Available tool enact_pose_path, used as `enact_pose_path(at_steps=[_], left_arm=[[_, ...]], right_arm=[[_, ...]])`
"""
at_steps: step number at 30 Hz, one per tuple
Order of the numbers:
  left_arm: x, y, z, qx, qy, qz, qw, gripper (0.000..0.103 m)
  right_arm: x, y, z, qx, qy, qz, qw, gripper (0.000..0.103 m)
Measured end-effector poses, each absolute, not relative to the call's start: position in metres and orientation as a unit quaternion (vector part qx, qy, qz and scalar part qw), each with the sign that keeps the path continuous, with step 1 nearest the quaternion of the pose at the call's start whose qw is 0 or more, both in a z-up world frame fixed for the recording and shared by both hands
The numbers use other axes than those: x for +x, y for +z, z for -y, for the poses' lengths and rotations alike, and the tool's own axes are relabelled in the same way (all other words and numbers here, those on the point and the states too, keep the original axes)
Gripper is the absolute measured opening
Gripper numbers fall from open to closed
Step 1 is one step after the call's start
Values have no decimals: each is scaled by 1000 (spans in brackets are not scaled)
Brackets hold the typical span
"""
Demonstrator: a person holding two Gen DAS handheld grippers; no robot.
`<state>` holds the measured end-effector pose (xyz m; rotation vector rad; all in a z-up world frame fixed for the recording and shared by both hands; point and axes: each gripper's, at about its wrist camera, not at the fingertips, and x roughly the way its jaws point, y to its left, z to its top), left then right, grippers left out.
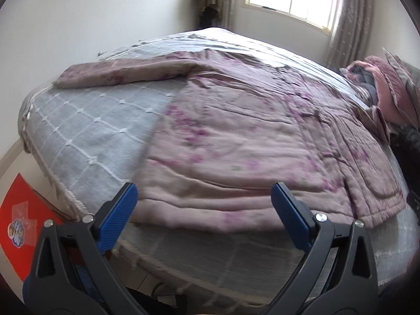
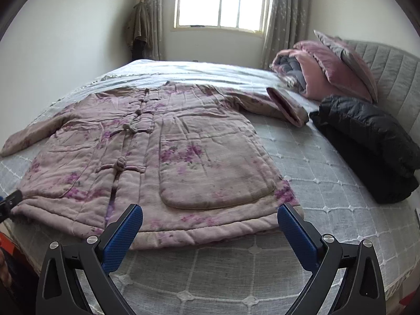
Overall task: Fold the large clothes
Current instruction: 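Grasp the jacket sleeve cuff with the right tool and lift it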
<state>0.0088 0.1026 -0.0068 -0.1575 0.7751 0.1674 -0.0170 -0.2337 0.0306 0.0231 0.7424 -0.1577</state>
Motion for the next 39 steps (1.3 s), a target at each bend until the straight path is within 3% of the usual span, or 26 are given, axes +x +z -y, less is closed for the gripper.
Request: enact_pose_path(at_steps=[4, 11, 13, 14, 17, 18, 19, 21, 23, 26, 29, 31, 34, 37, 39], left_arm=[[12, -17, -150, -141, 107, -398, 900, 85], [24, -54, -169, -227, 54, -462, 856, 66], [26, -54, -164, -216, 55, -458, 860, 65], [28, -54, -159, -211, 53, -457, 862, 61], [36, -58, -152, -196, 59, -458, 865, 52], [38, -58, -149, -189, 61, -456, 868, 46], [38, -57, -146, -183, 59, -452, 871, 29], [37, -54, -141, -163, 60, -445, 879, 25], [30, -43, -138, -136, 80, -424, 892, 22], [16, -23, -136, -125, 85, -393, 907, 21], [17, -17, -134, -116, 84, -395, 907, 21], [25, -24, -136, -108, 93, -411, 901, 22], [32, -35, -141, -117, 97, -443, 884, 32], [26, -21, -152, -141, 108, -425, 887, 37], [19, -1, -154, -144, 113, -393, 901, 38]], right_arm=[[10, 5, 293, 136, -55, -445, 883, 103], [19, -24, 354, 285, -89, -470, 831, 102], [26, -35, 360, 303, -100, -486, 814, 96], [30, -41, 363, 314, -102, -492, 805, 88], [37, -48, 374, 339, -111, -478, 803, 84], [37, -48, 374, 343, -111, -473, 804, 79], [39, -48, 375, 345, -111, -472, 804, 73], [40, -46, 374, 339, -105, -467, 810, 32], [32, -36, 374, 360, -89, -435, 821, 21], [16, 3, 357, 266, -144, -378, 875, 4], [6, 27, 342, 210, -169, -338, 902, 4], [12, 23, 338, 191, -162, -362, 898, 5], [21, 4, 338, 193, -146, -417, 876, 9], [4, 6, 361, 284, -125, -382, 871, 16], [-12, 17, 372, 302, -139, -343, 878, 31]])
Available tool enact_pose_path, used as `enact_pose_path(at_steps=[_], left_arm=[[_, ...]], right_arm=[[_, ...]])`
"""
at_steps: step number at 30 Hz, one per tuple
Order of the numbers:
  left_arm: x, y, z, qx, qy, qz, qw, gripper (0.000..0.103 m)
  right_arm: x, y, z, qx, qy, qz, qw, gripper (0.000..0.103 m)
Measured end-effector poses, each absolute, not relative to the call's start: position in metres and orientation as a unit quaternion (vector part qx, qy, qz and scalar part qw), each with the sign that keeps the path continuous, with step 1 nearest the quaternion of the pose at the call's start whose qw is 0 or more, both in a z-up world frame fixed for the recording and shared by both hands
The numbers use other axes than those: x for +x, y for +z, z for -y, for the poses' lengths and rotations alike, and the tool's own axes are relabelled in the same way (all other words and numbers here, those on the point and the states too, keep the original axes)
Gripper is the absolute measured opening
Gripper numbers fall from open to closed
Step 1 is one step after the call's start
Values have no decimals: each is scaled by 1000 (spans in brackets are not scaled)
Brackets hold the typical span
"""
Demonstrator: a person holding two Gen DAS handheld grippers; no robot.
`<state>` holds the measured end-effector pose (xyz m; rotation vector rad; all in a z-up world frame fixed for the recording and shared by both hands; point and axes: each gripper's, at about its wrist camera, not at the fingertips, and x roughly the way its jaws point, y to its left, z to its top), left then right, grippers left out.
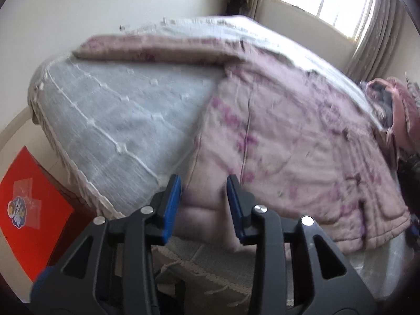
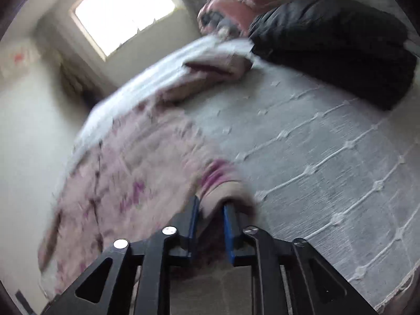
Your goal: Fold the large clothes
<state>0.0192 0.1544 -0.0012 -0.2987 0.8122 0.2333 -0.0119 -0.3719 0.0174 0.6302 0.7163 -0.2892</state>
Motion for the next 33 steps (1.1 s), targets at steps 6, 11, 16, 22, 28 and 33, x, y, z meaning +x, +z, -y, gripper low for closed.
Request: enact_pose_path(at_steps=[6, 11, 16, 22, 28, 33], left_arm=[[53, 38, -129, -138, 83, -384, 909, 58], [108, 62, -70, -123, 51, -395, 909, 73], [168, 47, -17, -113, 21, -401, 909, 83], [208, -31, -5, -121, -11, -496, 860, 83], [224, -26, -9, -109, -6, -465, 879, 83], [234, -41, -9, -104, -7, -483, 869, 83]], right_arm=[[-20, 24, 379, 267, -187, -329, 886, 77], [-5, 27, 339, 153, -187, -350, 905, 77], [11, 22, 324, 72, -209, -353, 909, 77], [25, 18, 327, 51, -211, -370, 903, 77], [101, 29, 342, -108, -235, -343, 903, 76], [193, 4, 381, -210, -249, -357, 875, 76]])
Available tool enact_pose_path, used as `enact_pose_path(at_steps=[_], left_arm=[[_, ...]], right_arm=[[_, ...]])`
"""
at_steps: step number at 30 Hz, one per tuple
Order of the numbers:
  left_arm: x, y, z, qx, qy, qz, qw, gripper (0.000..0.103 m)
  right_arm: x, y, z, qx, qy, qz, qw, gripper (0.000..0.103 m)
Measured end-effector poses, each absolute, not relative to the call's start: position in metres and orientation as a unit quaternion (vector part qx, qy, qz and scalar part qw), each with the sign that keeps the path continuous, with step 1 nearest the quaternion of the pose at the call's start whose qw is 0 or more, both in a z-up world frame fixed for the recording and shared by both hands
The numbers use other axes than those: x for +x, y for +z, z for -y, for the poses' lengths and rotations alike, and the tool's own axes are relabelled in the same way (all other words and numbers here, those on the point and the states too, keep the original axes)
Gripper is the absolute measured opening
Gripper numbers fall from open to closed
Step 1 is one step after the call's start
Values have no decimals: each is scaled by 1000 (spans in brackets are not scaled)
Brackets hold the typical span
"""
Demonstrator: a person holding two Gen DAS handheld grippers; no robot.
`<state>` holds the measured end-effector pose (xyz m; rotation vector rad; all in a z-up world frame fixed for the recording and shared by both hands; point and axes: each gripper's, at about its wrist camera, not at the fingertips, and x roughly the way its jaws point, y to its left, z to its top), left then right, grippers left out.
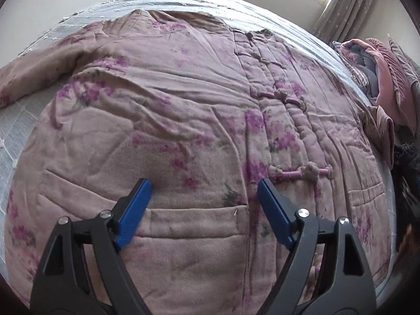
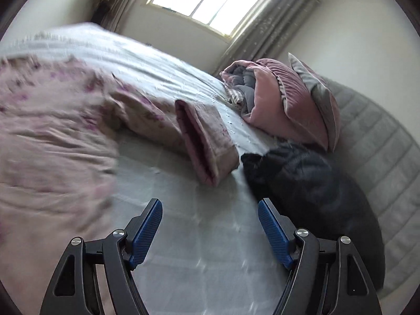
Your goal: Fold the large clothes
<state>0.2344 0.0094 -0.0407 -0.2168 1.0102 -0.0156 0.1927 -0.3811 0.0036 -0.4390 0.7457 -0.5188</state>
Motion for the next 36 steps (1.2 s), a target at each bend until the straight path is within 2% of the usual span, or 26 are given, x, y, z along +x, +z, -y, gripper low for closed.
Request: enact_pose_path(at_steps=[5, 7, 8, 9, 11, 16, 20, 22, 23, 24, 27, 30, 33, 36], left_arm=[[241, -39, -2, -83, -16, -468, 880, 83], [246, -41, 0, -75, -13, -470, 880, 83], [247, -42, 1, -72, -12, -470, 879, 83], [247, -44, 1, -69, -11, -470, 880, 83], [246, -45, 3, -61, -8, -467, 882, 84], [246, -45, 4, -58, -10, -466, 883, 83], [247, -47, 3, -60, -9, -463, 885, 83], [246, -47, 4, -56, -9, -460, 886, 83], [247, -47, 4, -55, -9, -459, 887, 83], [247, -47, 4, -56, -9, -459, 886, 84], [246, -47, 5, -55, -7, -458, 887, 84], [247, -48, 7, -52, -4, -456, 888, 83], [247, -49, 10, -46, -1, -454, 890, 84], [248, -50, 11, -42, 1, -453, 891, 84]], right_arm=[[282, -34, 402, -295, -239, -391, 839, 76], [308, -41, 411, -329, -249, -398, 819, 73], [317, -40, 416, -343, -257, -398, 811, 56], [328, -36, 426, -348, -266, -400, 805, 16], [345, -15, 453, -294, -268, -417, 817, 11], [379, 54, 513, -283, -367, -371, 805, 11], [388, 106, 589, -191, -559, -309, 745, 21], [385, 104, 608, -132, -541, -327, 764, 41], [387, 95, 611, -123, -512, -356, 772, 68], [389, 86, 609, -131, -498, -373, 772, 71], [389, 46, 578, -215, -469, -383, 766, 71], [391, 16, 524, -196, -317, -404, 835, 69], [400, -12, 455, -217, -194, -417, 861, 67], [404, -13, 400, -215, -110, -400, 884, 64]])
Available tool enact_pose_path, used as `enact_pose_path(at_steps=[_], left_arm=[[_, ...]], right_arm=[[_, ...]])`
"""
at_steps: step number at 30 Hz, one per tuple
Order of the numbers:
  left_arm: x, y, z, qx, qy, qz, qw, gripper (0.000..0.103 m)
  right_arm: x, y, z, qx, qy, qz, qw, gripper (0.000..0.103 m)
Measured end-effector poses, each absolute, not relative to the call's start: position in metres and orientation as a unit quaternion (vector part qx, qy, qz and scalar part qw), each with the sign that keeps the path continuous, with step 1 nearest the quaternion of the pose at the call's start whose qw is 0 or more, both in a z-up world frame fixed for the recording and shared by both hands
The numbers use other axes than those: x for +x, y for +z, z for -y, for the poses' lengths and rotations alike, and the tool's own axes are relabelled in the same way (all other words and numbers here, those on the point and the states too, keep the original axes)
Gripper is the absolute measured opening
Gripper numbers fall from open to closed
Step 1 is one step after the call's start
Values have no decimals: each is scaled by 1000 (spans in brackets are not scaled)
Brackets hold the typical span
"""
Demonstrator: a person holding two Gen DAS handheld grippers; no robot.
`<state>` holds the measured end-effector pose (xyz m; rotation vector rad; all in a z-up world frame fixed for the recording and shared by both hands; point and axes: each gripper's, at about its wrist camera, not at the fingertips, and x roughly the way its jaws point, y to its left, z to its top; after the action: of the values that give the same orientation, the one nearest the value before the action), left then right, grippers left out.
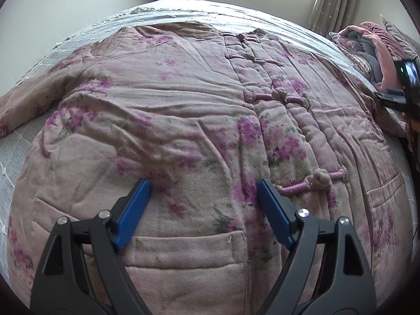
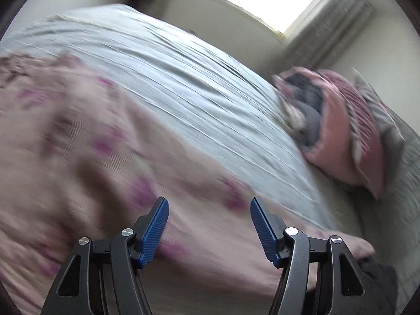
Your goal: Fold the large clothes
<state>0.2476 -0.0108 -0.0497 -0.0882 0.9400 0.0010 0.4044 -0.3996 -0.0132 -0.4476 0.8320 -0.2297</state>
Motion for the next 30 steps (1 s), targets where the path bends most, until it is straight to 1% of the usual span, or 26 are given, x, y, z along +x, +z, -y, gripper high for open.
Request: enact_pose_path(at_steps=[1, 2, 3, 4, 5, 8, 9, 10, 11, 15, 16, 19, 22, 25, 26, 28, 30], left_arm=[[247, -50, 11, -43, 0, -453, 891, 84], [247, -50, 10, -44, -1, -453, 891, 84], [248, -50, 9, -45, -2, -453, 890, 84], [248, -50, 9, -47, -3, -454, 890, 84], [248, -50, 8, -48, -5, -454, 890, 84], [249, -50, 6, -47, -10, -457, 888, 84], [249, -50, 6, -48, -10, -458, 888, 84], [249, -50, 6, -48, -11, -459, 887, 84], [249, -50, 5, -49, -12, -460, 887, 84], [248, -50, 6, -49, -12, -460, 886, 84], [249, -49, 6, -48, -11, -460, 886, 84], [249, -49, 6, -45, -10, -460, 887, 84], [248, -49, 6, -46, -10, -460, 886, 84], [248, -49, 6, -45, -10, -461, 886, 84], [248, -49, 6, -44, -9, -461, 886, 84], [248, -49, 8, -41, -7, -460, 887, 84], [248, -50, 10, -35, -4, -459, 888, 84]], right_arm=[[404, -11, 386, -202, -87, -393, 893, 64], [410, -18, 378, -185, -62, -415, 888, 63], [416, -25, 379, -185, -60, -437, 878, 57], [422, -45, 382, -205, -74, -467, 857, 57], [421, -53, 388, -208, -73, -471, 854, 57], [414, -51, 423, -110, -75, -476, 869, 61], [410, -51, 443, -90, -103, -485, 864, 62], [404, -53, 457, -102, -126, -490, 857, 62], [400, -54, 465, -104, -128, -491, 856, 68], [375, -55, 519, -36, -131, -496, 858, 80], [368, -57, 535, -12, -131, -496, 859, 80], [362, -46, 555, 16, -149, -492, 858, 80], [349, -22, 569, 37, -163, -454, 875, 80], [329, -7, 585, 94, -240, -421, 870, 81], [319, -9, 599, 136, -260, -413, 862, 82], [310, -20, 622, 201, -260, -417, 847, 82], [321, -27, 626, 190, -258, -440, 839, 82]])
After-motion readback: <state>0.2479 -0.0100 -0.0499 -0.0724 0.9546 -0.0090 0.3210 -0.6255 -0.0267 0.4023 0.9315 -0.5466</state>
